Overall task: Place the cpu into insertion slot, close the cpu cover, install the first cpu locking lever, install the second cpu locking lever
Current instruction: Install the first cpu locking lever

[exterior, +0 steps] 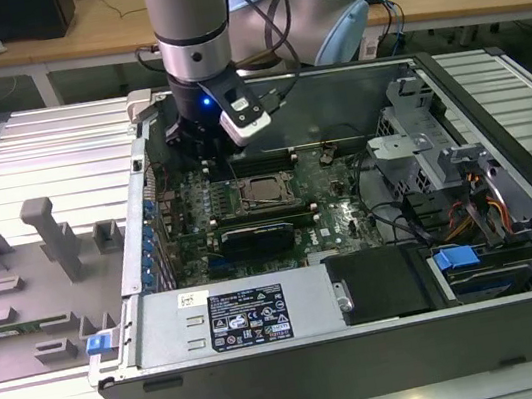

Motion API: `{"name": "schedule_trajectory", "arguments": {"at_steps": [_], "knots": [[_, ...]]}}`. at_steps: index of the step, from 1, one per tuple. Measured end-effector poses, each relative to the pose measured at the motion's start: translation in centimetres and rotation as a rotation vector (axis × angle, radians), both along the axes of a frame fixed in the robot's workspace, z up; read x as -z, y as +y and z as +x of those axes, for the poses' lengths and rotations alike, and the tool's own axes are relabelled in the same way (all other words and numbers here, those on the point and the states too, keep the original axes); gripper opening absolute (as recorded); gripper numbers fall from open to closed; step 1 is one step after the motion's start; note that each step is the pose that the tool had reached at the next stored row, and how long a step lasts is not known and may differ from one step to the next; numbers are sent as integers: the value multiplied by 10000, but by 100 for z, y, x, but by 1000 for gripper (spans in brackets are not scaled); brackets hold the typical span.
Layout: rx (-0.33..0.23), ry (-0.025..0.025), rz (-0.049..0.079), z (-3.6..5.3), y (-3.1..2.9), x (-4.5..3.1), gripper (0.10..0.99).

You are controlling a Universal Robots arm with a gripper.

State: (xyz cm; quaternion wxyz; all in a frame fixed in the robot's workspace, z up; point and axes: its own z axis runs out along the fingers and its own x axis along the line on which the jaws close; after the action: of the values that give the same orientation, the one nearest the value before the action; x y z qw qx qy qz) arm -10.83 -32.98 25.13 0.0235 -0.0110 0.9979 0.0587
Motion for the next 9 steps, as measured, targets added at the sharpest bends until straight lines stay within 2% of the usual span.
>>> {"name": "schedule_trajectory", "arguments": {"at_steps": [1, 3, 6, 9], "knots": [[0, -26, 224, -13, 0, 0, 106], [-2, -52, 443, -26, 0, 0, 106], [-3, -121, 995, -70, 0, 1, 106], [-3, -171, 1387, -106, 0, 2, 106]]}}
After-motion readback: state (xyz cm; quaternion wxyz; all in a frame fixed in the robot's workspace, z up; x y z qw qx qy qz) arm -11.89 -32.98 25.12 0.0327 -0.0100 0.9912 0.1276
